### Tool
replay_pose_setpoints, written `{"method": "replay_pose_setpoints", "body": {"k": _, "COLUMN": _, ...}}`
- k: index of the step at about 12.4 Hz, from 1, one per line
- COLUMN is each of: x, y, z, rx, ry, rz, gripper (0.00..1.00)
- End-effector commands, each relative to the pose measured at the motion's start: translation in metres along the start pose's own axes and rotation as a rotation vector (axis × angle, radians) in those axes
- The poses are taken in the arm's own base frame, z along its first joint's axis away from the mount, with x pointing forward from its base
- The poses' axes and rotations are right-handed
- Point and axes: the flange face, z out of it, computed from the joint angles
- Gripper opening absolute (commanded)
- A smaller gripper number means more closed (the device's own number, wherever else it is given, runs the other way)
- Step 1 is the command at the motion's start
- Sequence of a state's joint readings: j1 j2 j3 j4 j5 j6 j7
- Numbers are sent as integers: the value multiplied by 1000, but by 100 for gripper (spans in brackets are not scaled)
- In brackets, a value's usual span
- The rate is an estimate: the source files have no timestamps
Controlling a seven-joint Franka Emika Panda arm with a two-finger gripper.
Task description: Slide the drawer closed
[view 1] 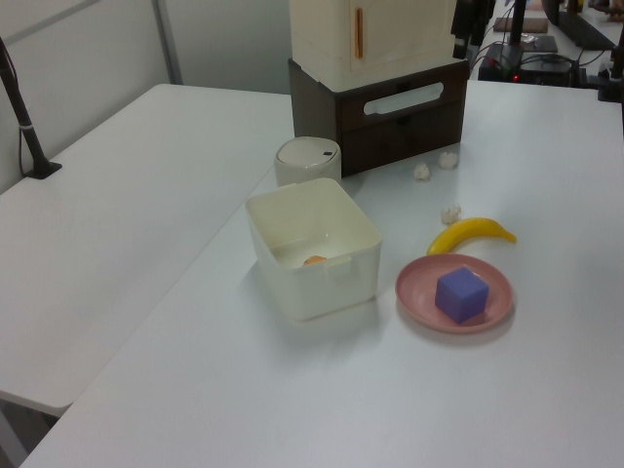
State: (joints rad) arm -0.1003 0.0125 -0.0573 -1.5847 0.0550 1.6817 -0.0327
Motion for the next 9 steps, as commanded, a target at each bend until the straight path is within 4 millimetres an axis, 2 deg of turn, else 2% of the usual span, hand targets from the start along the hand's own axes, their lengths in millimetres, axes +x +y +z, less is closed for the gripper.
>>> {"method": "replay_pose_setpoints", "body": {"k": 1, "x": -7, "y": -3, "z": -5, "rx": -5, "ry": -8, "rz": 11, "gripper": 100}}
{"method": "replay_pose_setpoints", "body": {"k": 9, "x": -6, "y": -10, "z": -4, "rx": -9, "ry": -8, "rz": -13, "gripper": 100}}
